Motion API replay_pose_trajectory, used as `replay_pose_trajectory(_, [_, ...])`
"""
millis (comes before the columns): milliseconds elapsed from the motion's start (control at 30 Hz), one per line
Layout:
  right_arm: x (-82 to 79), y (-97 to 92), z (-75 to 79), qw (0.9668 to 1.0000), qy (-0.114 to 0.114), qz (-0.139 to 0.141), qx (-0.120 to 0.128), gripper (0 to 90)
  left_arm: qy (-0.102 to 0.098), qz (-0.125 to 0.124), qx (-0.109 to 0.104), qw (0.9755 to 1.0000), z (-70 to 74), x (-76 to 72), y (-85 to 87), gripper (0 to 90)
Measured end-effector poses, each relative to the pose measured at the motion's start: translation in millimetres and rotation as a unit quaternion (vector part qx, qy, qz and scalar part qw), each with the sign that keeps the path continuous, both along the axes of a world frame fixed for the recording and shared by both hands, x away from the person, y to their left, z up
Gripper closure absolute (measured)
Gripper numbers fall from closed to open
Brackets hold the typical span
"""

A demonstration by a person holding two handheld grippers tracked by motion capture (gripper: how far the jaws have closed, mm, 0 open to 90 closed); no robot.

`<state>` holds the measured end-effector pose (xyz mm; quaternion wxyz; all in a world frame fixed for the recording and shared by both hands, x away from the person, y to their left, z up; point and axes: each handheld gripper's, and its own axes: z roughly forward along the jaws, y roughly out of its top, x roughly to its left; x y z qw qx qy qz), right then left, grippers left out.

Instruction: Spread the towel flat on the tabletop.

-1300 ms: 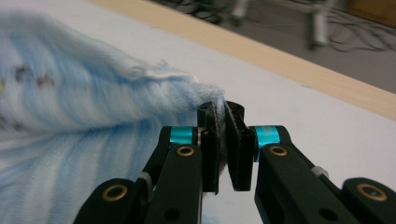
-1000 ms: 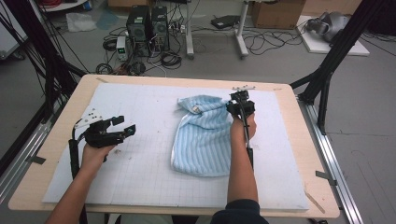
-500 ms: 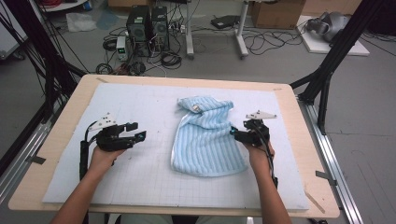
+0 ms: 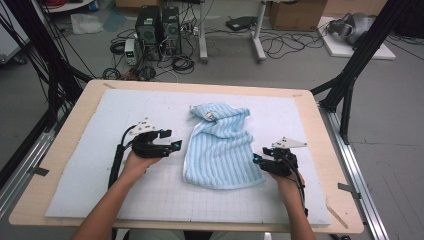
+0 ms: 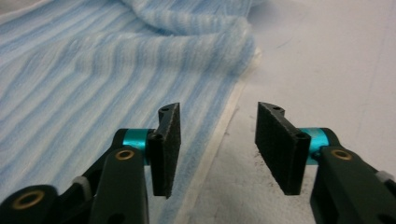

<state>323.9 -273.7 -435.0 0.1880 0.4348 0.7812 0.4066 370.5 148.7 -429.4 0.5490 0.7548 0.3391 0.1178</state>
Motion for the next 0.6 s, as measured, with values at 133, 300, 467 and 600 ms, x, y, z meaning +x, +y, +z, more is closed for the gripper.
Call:
replay_pose_trajectory(133, [0.1,1.9,-2.5,0.9999,0.014,0.003,0.007,55.9,0.03,-0.011,0.022,0.9992,-4.4,11.7,-22.7,33.4])
replay_pose_trajectory(300, [0.9,1.7,-3.1,0.9995,0.027,-0.004,0.014,54.2,0.056,-0.015,0.073,0.9956,-13.0,20.7,-49.1,42.9])
replay_pose_trajectory(467, [1.8,3.4,-5.3,0.9992,0.04,-0.002,0.005,51.7,0.037,-0.027,0.146,0.9881,-18.9,19.5,-55.6,79.0])
replay_pose_trajectory(600, [2.2,4.9,-6.7,0.9989,0.046,-0.001,0.001,47.6,0.047,-0.026,0.14,0.9887,-15.7,17.1,-41.1,87.1])
